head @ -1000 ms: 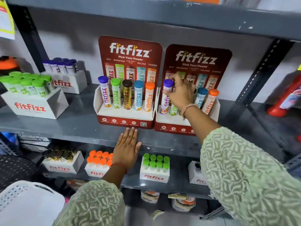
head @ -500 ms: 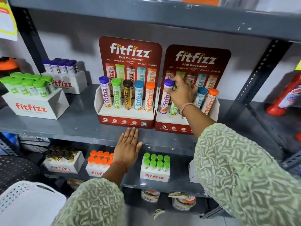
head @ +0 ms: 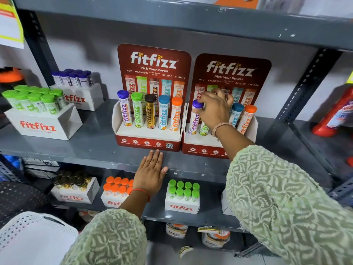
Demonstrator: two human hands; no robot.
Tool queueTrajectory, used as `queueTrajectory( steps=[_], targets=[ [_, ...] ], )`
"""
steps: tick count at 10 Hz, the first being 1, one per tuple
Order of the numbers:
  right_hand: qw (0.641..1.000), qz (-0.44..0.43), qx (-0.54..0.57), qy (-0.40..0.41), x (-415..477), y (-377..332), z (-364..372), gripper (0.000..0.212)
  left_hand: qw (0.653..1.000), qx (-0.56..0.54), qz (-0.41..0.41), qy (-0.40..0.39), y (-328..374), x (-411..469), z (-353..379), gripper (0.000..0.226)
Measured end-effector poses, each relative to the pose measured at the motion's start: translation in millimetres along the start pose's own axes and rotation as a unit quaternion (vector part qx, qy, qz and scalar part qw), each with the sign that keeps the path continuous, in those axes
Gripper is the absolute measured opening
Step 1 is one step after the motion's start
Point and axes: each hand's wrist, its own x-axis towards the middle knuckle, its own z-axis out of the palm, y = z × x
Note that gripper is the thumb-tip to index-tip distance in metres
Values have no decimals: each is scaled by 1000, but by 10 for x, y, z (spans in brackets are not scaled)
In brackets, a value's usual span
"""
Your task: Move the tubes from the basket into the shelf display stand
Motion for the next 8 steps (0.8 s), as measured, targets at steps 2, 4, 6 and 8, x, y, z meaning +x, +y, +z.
queueTrajectory(
  steps=[2, 4, 6, 8],
  targets=[
    [1000, 3, -17, -16, 32, 7, -5, 15, 1000, 9, 2, -3, 0, 8, -3, 99],
    [999, 21, -23, -14, -9, -17, -25, 22, 1000, -1, -9, 4, 5, 20, 47, 54],
    [998, 57, -22, -32, -226, -134, 9, 58, 1000, -1, 17, -5, -59, 13, 56, 55],
    [995, 78, 50, -24, -997, -426, -215, 65, 996, -57, 59, 33, -25, -87, -151, 56]
  ],
)
